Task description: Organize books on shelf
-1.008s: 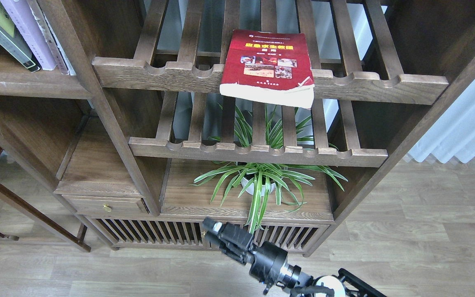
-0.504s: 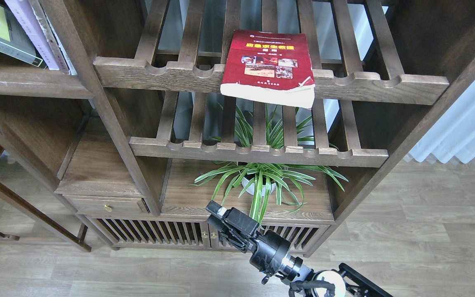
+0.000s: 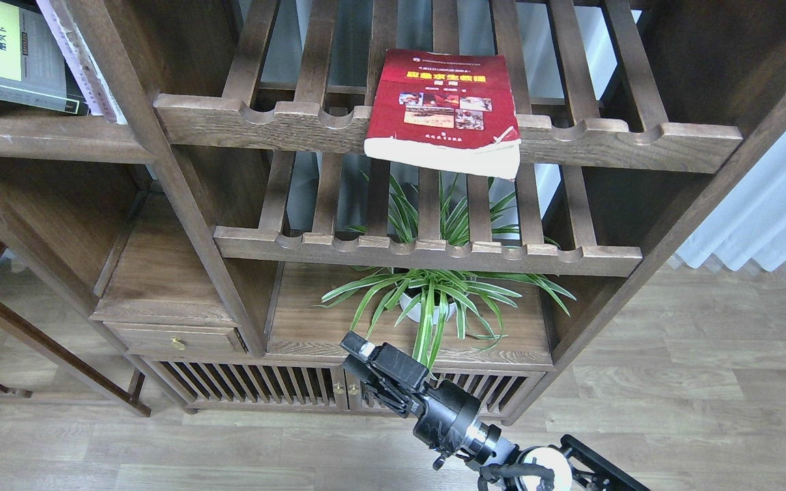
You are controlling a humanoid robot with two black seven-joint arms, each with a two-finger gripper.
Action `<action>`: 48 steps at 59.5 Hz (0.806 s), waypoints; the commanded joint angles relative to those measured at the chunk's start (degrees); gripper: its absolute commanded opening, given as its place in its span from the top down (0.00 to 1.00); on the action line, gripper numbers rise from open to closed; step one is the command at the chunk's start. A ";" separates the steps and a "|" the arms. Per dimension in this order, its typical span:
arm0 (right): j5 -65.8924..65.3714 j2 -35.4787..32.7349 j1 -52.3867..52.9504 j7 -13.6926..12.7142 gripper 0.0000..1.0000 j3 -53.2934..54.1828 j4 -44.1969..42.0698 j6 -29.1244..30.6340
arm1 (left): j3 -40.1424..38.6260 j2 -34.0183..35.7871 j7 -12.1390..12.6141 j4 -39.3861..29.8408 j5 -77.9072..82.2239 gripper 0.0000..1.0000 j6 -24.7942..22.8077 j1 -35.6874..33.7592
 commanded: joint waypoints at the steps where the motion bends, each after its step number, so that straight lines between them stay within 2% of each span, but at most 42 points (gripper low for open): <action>1: 0.03 0.00 0.00 0.15 0.21 0.40 0.08 0.00 | -0.25 -0.08 -0.06 -2.17 -0.88 0.34 0.00 4.26; 10: 0.12 0.00 0.00 1.38 0.19 0.93 0.08 0.00 | -0.25 -0.52 0.03 -2.79 -1.32 0.29 0.00 8.22; 18: -0.23 0.00 0.00 1.38 0.02 0.67 -0.01 0.00 | 0.10 -2.98 0.82 -2.96 -1.23 0.27 0.00 11.03; 23: -0.32 0.00 0.09 1.38 0.02 0.75 0.08 0.00 | 0.98 -4.39 0.91 -2.96 -1.14 0.27 0.00 13.15; 25: -0.32 0.00 0.26 1.38 0.03 0.84 0.34 0.00 | 1.24 -4.91 0.91 -2.88 -1.06 0.23 0.00 13.85; 28: -0.32 0.00 0.44 1.64 0.04 1.02 3.66 0.00 | 2.29 -6.92 0.91 -2.35 -0.88 0.11 0.00 16.39; 31: -0.32 0.00 0.44 1.91 0.04 1.02 6.22 0.00 | 2.74 -8.34 0.91 -2.17 -0.88 0.08 0.00 18.15; 40: -1.10 0.00 0.52 2.17 0.08 2.33 13.07 0.00 | 2.83 -10.10 0.65 -1.56 -0.88 0.06 0.00 21.67; 48: -2.77 0.00 0.61 2.96 0.08 3.83 15.37 0.00 | 2.83 -11.50 0.56 0.02 -0.88 0.05 0.00 23.34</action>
